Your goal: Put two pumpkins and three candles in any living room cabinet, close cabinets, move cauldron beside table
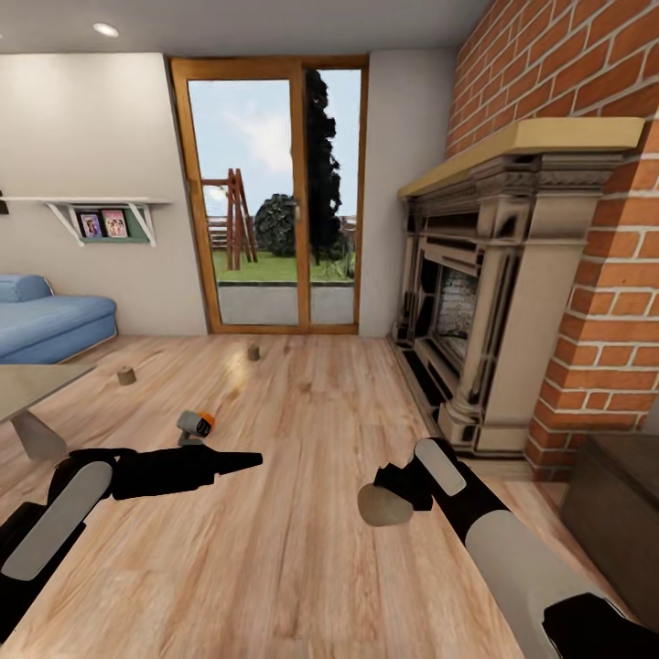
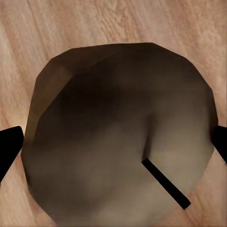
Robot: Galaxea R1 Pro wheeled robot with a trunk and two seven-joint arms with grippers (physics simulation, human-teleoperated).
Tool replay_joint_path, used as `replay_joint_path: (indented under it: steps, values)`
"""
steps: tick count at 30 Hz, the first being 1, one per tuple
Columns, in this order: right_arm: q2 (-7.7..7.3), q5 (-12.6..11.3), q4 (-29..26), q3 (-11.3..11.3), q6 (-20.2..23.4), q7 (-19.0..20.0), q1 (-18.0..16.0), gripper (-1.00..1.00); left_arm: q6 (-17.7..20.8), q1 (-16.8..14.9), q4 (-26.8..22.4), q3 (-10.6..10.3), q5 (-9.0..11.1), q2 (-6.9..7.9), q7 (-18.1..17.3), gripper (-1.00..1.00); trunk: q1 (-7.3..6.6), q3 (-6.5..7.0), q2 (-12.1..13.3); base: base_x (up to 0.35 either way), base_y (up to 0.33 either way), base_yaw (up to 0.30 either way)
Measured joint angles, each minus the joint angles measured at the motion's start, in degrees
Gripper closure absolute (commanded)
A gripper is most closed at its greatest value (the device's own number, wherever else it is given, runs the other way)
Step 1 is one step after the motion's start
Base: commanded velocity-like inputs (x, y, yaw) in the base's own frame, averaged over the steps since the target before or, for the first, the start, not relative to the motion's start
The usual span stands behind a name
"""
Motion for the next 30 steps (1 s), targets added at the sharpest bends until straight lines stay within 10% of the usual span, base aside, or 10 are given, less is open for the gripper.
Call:
replay_joint_path:
  steps: [30]
  values:
    - [0.18, 0.1, 0.0, 0.1, -0.1, 0.1, 0.0, 1.00, 0.0, 0.0, 0.0, 0.0, 0.0, 0.01, 0.0, -1.00, 0.00, 0.00, 0.0, 0.316, -0.048, 0.032]
